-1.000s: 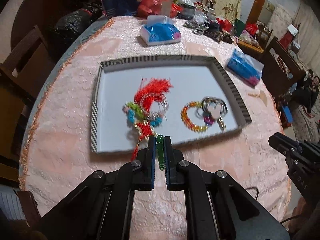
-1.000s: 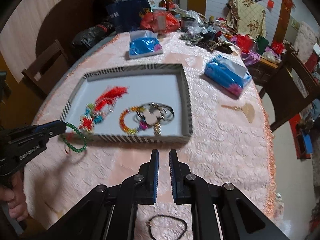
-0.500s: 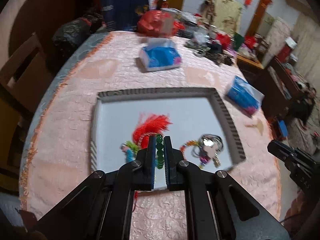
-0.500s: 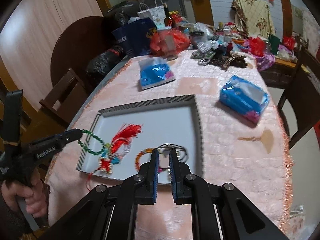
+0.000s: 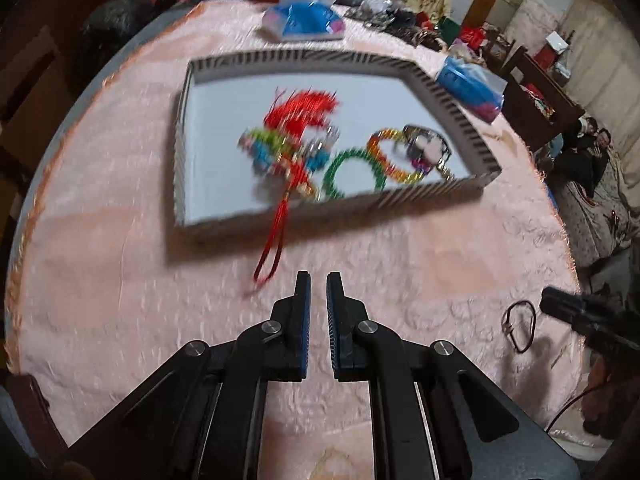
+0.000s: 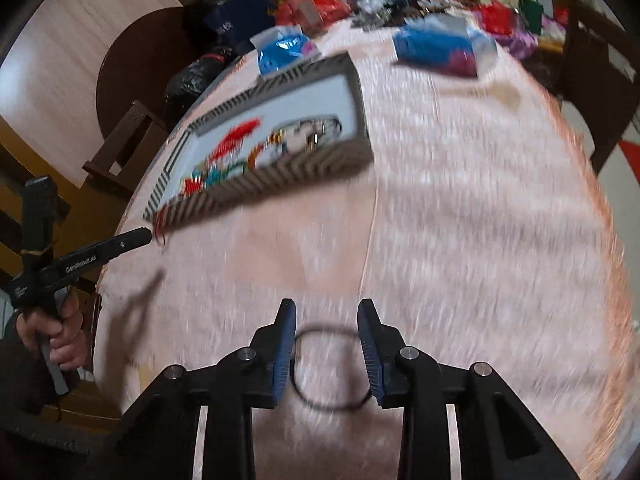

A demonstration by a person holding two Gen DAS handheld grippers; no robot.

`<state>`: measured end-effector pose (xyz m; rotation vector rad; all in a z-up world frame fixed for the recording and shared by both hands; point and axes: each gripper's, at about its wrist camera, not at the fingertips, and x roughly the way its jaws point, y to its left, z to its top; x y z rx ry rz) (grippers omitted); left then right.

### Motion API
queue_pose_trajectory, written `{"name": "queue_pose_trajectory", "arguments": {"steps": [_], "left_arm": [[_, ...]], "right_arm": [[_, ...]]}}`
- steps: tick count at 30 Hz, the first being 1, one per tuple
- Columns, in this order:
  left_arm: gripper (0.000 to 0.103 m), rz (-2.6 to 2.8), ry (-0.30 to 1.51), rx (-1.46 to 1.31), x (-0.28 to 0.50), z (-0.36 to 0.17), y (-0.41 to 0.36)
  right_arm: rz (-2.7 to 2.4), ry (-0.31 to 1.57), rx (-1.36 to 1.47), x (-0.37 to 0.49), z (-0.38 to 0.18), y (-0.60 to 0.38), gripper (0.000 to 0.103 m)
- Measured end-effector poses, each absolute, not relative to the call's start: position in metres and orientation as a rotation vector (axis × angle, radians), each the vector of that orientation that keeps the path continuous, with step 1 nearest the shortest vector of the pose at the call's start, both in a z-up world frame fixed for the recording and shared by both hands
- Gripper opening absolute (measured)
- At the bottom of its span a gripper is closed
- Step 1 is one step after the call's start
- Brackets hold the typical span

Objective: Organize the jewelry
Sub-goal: 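Lower the black hair tie into the tray and open the right tool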

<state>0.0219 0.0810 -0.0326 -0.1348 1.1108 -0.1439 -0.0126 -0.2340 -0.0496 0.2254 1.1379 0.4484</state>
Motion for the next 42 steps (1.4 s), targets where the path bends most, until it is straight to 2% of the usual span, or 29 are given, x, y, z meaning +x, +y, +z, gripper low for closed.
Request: {"name": "queue_pose_trajectory", "arguments": {"steps": [4, 11, 13, 15, 17, 29, 31, 34, 38, 42], "left_arm": [[0.006, -0.127, 1.143, -0.154, 0.012, -0.042, 0.077], [0.006, -0.165, 1.156, -0.126, 0.002, -0.042, 0.064], [0.006, -0.165, 1.160, -0.125, 0.001, -0.042, 0.064], [0.006, -0.159, 1.164, -0.128, 0.001, -0.043, 0.066], [0.006, -0.154, 1.169, -0.133, 0.002, -0.043, 0.067], [0.008, -0.141, 1.173, -0.130, 0.015, -0.043, 0.061], [0.012, -0.126, 1.162, -0.132, 0.015, -0.039, 0.064], [0.025, -0.103, 1.147, -0.137, 0.012, -0.036, 0.070], [0.027, -0.065, 1.132, -0.131, 0.004, -0.031, 0.082], [0.028, -0.017, 1.115, -0.146, -0.002, -0.027, 0.098]], "right_arm": [[0.497, 1.165, 0.207, -0.034, -0.062, -0.214, 0.030], [0.514, 1.082, 0.093, -0.039, -0.078, -0.191, 0.029], [0.507, 1.064, 0.060, -0.040, -0.079, -0.189, 0.022], [0.491, 1.059, 0.024, -0.040, -0.080, -0.188, 0.009], [0.483, 1.063, 0.006, -0.040, -0.080, -0.188, 0.006], [0.478, 1.004, 0.126, -0.019, -0.032, -0.204, 0.006], [0.496, 0.974, 0.156, -0.001, -0.017, -0.201, 0.005], [0.532, 0.909, 0.218, 0.037, 0.009, -0.193, 0.005], [0.575, 0.843, 0.277, 0.092, 0.035, -0.175, 0.005], [0.569, 0.887, 0.326, 0.143, 0.018, -0.161, 0.005]]}}
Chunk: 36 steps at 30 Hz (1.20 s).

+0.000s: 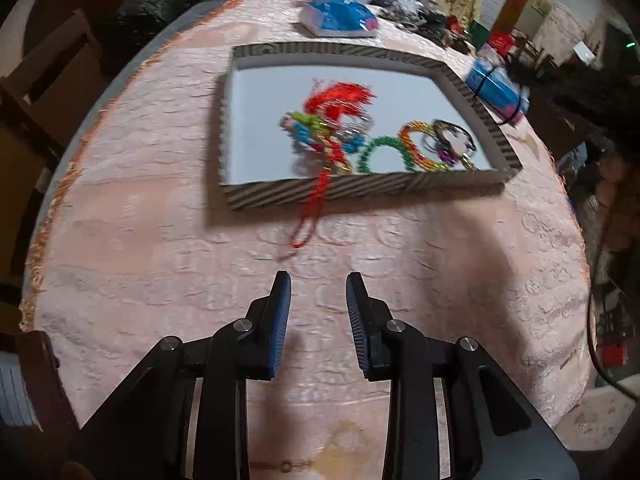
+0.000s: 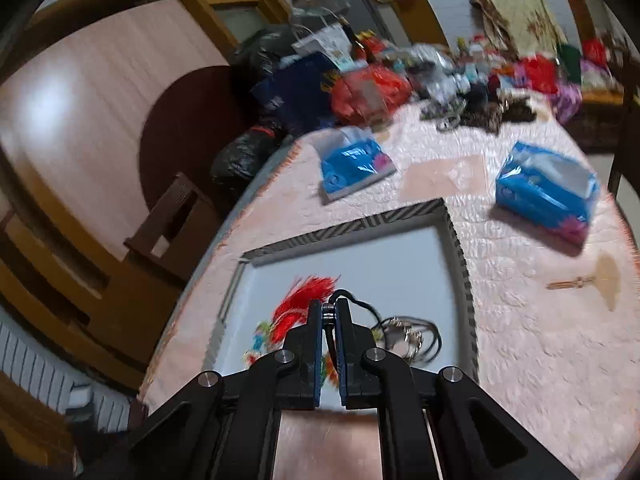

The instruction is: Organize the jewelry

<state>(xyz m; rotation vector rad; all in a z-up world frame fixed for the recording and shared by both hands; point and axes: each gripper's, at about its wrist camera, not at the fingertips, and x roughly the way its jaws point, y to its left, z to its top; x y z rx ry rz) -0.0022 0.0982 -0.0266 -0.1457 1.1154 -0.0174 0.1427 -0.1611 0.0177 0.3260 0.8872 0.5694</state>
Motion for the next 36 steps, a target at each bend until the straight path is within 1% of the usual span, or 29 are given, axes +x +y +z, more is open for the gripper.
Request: {"name": "queue_pose_trajectory", "arguments": {"steps": [2, 5, 7, 8, 9, 10, 11, 12, 13, 15, 16, 17, 21, 26, 27, 29, 31, 36], "left_arm": [[0.032, 0.007, 1.109, -0.162, -0.003, -0.026, 0.106], [0.033, 0.034, 1.106, -0.186, -0.002, -0.025, 0.115], [0.033, 0.039, 1.102, -0.189, 0.003, -0.024, 0.117], [0.035, 0.037, 1.099, -0.191, 0.006, -0.023, 0.117], [0.037, 0.034, 1.093, -0.190, 0.010, -0.020, 0.117], [0.043, 0.031, 1.085, -0.189, 0.013, -0.018, 0.116], [0.053, 0.029, 1.069, -0.183, 0.017, -0.013, 0.114], [0.059, 0.035, 1.050, -0.173, 0.021, -0.007, 0.112], [0.069, 0.040, 1.035, -0.165, 0.023, -0.003, 0.111], [0.078, 0.053, 1.005, -0.148, 0.030, 0.007, 0.107], [0.084, 0.054, 1.006, -0.142, 0.034, 0.011, 0.105], [0.086, 0.050, 1.012, -0.135, 0.037, 0.011, 0.104], [0.086, 0.058, 1.008, -0.049, 0.039, 0.018, 0.093], [0.086, 0.099, 0.867, 0.093, 0.018, 0.047, 0.073], [0.088, 0.121, 0.825, 0.141, 0.013, 0.054, 0.067], [0.100, 0.108, 0.795, 0.117, 0.008, 0.066, 0.064], [0.100, 0.072, 0.822, 0.033, 0.012, 0.073, 0.066], [0.100, 0.062, 0.951, -0.059, 0.029, 0.079, 0.057]], "right_arm": [[0.537, 0.936, 0.316, 0.155, 0.000, -0.159, 0.005], [0.500, 1.035, 0.317, 0.164, -0.028, -0.162, 0.005], [0.475, 1.070, 0.318, 0.160, -0.034, -0.167, 0.009], [0.460, 1.074, 0.315, 0.157, -0.034, -0.171, 0.020], [0.451, 1.074, 0.310, 0.154, -0.032, -0.173, 0.036], [0.441, 1.074, 0.301, 0.151, -0.029, -0.175, 0.043], [0.425, 1.065, 0.280, 0.147, -0.025, -0.177, 0.045], [0.409, 1.056, 0.251, 0.144, -0.020, -0.178, 0.045], [0.406, 1.058, 0.236, 0.139, -0.015, -0.180, 0.045], [0.378, 1.083, 0.199, 0.131, -0.007, -0.181, 0.045], [0.350, 1.104, 0.175, 0.125, -0.003, -0.182, 0.045], [0.338, 1.120, 0.168, 0.118, -0.001, -0.184, 0.045], [0.346, 1.172, 0.159, 0.092, 0.004, -0.187, 0.045], [0.358, 1.199, 0.100, 0.056, 0.009, -0.184, 0.045], [0.365, 1.194, 0.091, 0.049, 0.012, -0.183, 0.045], [0.381, 1.179, 0.078, 0.038, 0.020, -0.181, 0.045], [0.392, 1.168, 0.063, 0.033, 0.027, -0.177, 0.045], [0.405, 1.132, 0.019, 0.028, 0.044, -0.165, 0.046]]}}
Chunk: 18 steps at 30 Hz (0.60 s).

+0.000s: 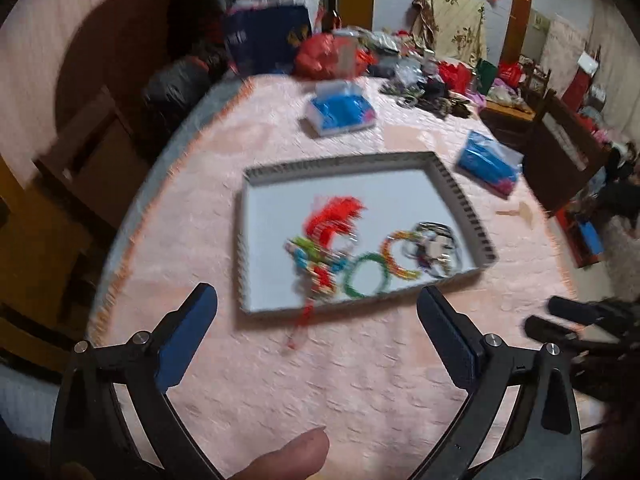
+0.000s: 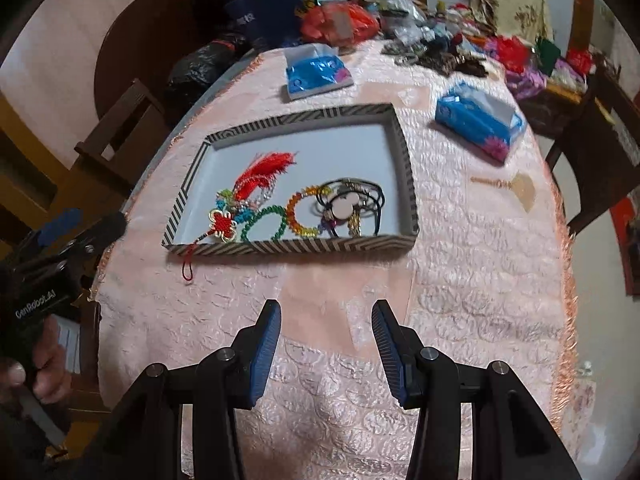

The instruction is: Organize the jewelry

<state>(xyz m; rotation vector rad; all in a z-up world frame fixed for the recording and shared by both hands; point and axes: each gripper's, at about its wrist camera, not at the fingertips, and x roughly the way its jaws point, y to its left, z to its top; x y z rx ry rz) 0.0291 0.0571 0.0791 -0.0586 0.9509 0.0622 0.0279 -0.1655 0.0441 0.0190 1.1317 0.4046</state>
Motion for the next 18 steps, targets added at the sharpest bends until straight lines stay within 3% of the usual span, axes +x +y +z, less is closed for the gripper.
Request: {"name": "queue_pose_trajectory", "arguments": {"steps": [18], "left_arm": [[0.100, 0.077, 1.018, -0.050, 0.019, 0.079, 0.040]], "right_arm": [[0.397, 1.107, -0.009, 0.020, 0.060, -0.163, 0.049]]}}
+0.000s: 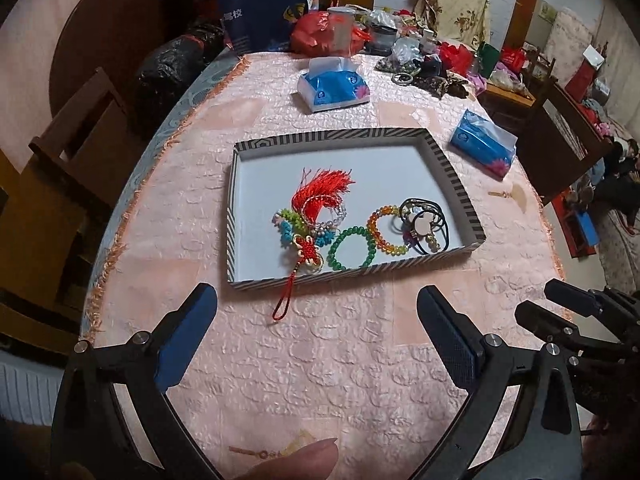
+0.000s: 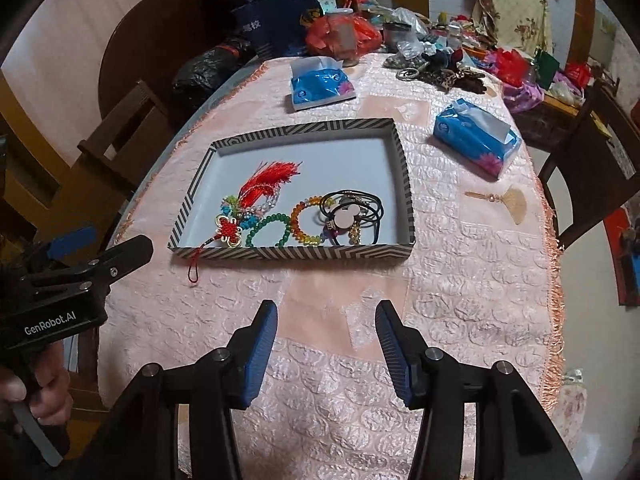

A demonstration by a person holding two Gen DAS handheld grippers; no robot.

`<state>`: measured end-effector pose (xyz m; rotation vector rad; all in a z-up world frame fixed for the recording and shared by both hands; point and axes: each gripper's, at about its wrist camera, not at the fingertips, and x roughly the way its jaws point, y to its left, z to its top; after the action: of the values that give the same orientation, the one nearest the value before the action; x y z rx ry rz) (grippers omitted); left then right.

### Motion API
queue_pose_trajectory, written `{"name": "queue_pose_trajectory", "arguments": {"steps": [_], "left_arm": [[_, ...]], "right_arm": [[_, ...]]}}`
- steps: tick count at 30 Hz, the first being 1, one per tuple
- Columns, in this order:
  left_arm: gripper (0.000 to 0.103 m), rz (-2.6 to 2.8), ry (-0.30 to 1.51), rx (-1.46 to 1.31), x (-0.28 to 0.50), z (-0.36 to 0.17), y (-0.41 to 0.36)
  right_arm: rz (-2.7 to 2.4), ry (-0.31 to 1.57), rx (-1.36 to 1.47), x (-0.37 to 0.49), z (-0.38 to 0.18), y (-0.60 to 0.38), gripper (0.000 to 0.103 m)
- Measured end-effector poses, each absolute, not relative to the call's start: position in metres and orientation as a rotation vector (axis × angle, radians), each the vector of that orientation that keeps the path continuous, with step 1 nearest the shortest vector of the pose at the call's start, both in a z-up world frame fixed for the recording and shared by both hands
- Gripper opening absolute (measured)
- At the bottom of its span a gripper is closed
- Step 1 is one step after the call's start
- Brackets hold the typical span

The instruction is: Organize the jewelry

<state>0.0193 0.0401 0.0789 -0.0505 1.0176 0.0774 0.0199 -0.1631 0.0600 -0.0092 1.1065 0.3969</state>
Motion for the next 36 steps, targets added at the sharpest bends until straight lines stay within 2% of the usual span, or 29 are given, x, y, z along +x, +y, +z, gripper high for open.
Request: {"name": "queue_pose_trajectory", "arguments": {"steps": [17, 21, 29, 36], "left_arm": [[0.100, 0.071, 1.023, -0.044, 0.016, 0.079, 0.037], [0.100, 0.070, 1.023, -0.043, 0.016, 0.080, 0.037], [0.100, 0.069, 1.023, -0.042, 0.017, 0.079, 0.036], [0.100, 0.056, 1.012, -0.051, 0.017, 0.080, 0.036]], "right_arm": [[0.395, 1.095, -0.007, 0.012, 0.068, -0.159, 0.050], [0.394, 1.090, -0.008, 0.011, 0.070, -0.157, 0.056], [0.392, 1.089, -0.013, 0.010, 0.072, -0.155, 0.056], [0.383, 1.089, -0.018, 0.010, 0.073, -0.152, 0.061]]}}
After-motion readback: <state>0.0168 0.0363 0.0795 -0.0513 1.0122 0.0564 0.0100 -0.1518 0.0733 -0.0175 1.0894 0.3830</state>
